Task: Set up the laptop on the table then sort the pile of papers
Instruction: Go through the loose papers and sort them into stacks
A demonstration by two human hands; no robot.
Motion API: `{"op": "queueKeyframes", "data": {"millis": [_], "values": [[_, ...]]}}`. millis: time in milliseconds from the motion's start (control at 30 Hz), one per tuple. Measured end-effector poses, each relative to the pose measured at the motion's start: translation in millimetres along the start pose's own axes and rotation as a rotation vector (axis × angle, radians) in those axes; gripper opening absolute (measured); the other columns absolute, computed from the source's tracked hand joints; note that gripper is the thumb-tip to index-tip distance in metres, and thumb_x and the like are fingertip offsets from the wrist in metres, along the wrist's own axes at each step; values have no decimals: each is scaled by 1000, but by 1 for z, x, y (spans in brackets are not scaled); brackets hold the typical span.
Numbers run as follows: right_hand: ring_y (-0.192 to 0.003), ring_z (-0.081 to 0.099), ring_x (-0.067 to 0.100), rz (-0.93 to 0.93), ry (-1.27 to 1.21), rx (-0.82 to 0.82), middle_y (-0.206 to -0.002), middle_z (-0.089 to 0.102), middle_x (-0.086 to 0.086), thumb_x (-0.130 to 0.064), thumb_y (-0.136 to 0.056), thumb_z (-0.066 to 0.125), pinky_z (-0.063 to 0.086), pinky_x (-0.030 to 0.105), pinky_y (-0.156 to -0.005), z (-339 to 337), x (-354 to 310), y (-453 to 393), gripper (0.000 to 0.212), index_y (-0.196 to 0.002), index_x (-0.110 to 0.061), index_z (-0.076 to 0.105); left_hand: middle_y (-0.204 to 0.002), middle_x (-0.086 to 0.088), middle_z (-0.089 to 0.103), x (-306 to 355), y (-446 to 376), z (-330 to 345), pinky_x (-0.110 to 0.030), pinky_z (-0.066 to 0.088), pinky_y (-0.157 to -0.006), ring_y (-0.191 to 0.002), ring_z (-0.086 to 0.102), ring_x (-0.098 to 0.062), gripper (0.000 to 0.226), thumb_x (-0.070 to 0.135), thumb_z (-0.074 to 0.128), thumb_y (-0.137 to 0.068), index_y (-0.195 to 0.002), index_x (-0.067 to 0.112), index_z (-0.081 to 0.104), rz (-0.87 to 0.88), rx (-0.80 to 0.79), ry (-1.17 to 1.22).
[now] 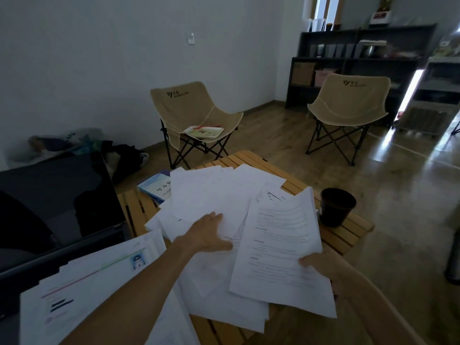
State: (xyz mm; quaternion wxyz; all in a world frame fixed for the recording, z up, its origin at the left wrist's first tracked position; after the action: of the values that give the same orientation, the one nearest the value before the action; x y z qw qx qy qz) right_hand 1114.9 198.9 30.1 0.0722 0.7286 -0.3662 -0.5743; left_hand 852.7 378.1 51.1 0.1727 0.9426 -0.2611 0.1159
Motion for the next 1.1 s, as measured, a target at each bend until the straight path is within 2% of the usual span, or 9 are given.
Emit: {"op": "queueKeyframes", "data": {"millis": [133,267,433,567,667,767,900,1000,1100], "values": [[-95,68,32,-6,-16,-29,-106,71,14,-4,-84,73,56,44,-81,5,1,1,22,-105,-5,67,-161,-3,18,1,4,3,-43,19,-117,-147,21,-25,99,82,42,-76,-153,24,20,13,153,-193],[-93,69,31,-31,-64,-54,-103,73,13,-2,-87,70,54,39,-72,5,3,10,19,-106,-5,69,-130,-3,59,10,9,-3,-39,38,-99,-118,53,-23,54,60,35,-96,-131,22,52,21,410,-266],[-97,68,36,12,-152,-87,-107,72,17,2,-88,67,54,43,-74,6,7,16,24,-112,-2,67,-66,2,64,27,18,-8,-26,39,-54,-58,61,-14,17,33,75,-78,-81,21,64,130,471,-343],[-99,69,37,6,-191,-124,-105,75,16,5,-88,64,52,55,-94,4,7,23,26,-111,-4,68,-93,1,70,34,34,-39,-27,55,-70,-79,69,-15,16,27,50,-99,-106,16,60,15,636,-163],[-99,69,36,-13,-215,-153,-106,74,15,2,-90,62,51,56,-96,6,5,27,26,-114,-6,65,-74,1,66,71,64,-43,-27,53,-49,-58,64,-15,7,19,66,-87,-92,16,62,213,735,-262],[-102,69,37,-33,-298,-129,-109,73,17,-23,-98,60,49,58,-100,11,2,28,23,-117,-10,61,-55,5,54,117,104,-9,-22,36,-36,-39,51,-13,27,16,81,-59,-75,21,59,443,669,-350],[-109,69,34,-61,-385,-133,-117,72,8,-69,-86,56,50,55,-100,18,1,19,56,-120,-25,61,-48,9,54,161,132,66,-16,35,-34,-35,49,-7,24,38,80,-54,-65,27,62,580,454,-513],[-105,68,37,-68,-294,-147,-112,72,14,-35,-90,70,51,57,-100,18,2,24,42,-122,-10,61,-51,12,59,172,131,77,-14,41,-37,-38,52,-3,25,53,74,-67,-65,29,67,638,352,-442],[-106,67,42,-46,-259,-221,-112,73,20,-6,-93,63,49,61,-100,17,9,21,31,-124,-3,60,-90,6,71,153,119,48,-27,53,-73,-79,66,-14,41,60,44,-90,-93,29,69,603,250,-130]]}}
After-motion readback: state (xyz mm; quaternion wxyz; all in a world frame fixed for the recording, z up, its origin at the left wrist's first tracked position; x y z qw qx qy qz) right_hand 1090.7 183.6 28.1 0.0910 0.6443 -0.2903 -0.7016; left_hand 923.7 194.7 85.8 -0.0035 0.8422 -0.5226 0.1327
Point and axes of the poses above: each hand's wrist, its own y-axis away from the middle knuckle, its own z-axis out of the palm, x = y × z, the point moved 5 cm from there along -y, towards the middle knuckle
